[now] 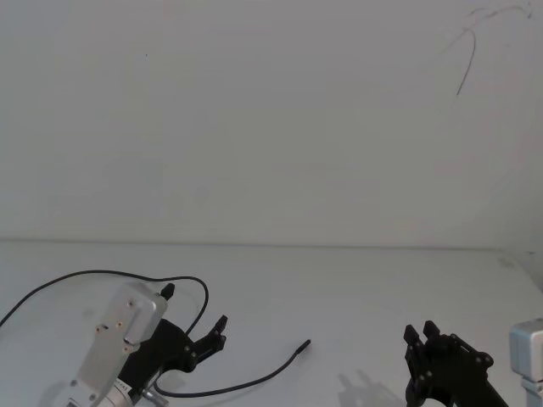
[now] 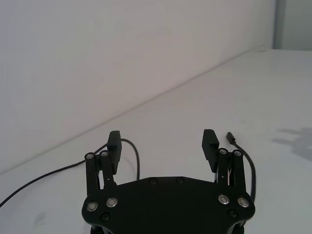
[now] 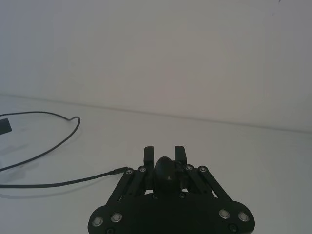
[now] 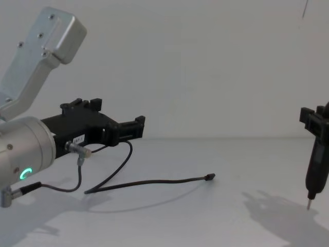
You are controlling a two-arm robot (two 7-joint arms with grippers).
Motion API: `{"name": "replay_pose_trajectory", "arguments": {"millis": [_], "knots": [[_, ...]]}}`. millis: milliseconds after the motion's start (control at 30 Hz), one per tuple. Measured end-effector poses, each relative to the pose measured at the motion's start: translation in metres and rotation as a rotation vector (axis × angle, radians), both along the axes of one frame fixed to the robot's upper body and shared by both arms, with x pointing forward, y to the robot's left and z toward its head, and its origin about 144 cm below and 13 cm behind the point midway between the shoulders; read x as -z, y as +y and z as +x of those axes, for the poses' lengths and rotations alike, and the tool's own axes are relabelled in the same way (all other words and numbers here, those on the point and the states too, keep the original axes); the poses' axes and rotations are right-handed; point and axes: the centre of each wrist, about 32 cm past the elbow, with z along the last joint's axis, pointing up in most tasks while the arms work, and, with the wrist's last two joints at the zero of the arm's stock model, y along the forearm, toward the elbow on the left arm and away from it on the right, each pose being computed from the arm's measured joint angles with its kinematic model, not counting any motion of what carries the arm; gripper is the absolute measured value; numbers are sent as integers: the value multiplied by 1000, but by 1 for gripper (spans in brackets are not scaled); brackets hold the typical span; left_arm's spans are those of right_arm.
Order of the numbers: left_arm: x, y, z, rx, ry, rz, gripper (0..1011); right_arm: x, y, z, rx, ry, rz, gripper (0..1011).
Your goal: Pick up the data cable with the one hand.
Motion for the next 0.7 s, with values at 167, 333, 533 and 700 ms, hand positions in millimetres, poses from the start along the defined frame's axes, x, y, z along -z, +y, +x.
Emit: {"name": "replay_pose_trajectory", "arguments": {"millis": [167, 333, 533, 700], "knots": [[0, 5, 3, 51, 5, 13, 1001, 0, 0, 0, 0, 0, 0, 251], [-1, 13, 6, 118, 15, 30, 1001, 0, 0, 0, 0, 0, 0, 251], [-2, 21, 9, 204, 30, 47, 1001, 0, 0, 0, 0, 0, 0, 251], [-3, 27, 11, 273, 43, 56, 1001, 0, 0, 0, 0, 0, 0, 251]]}}
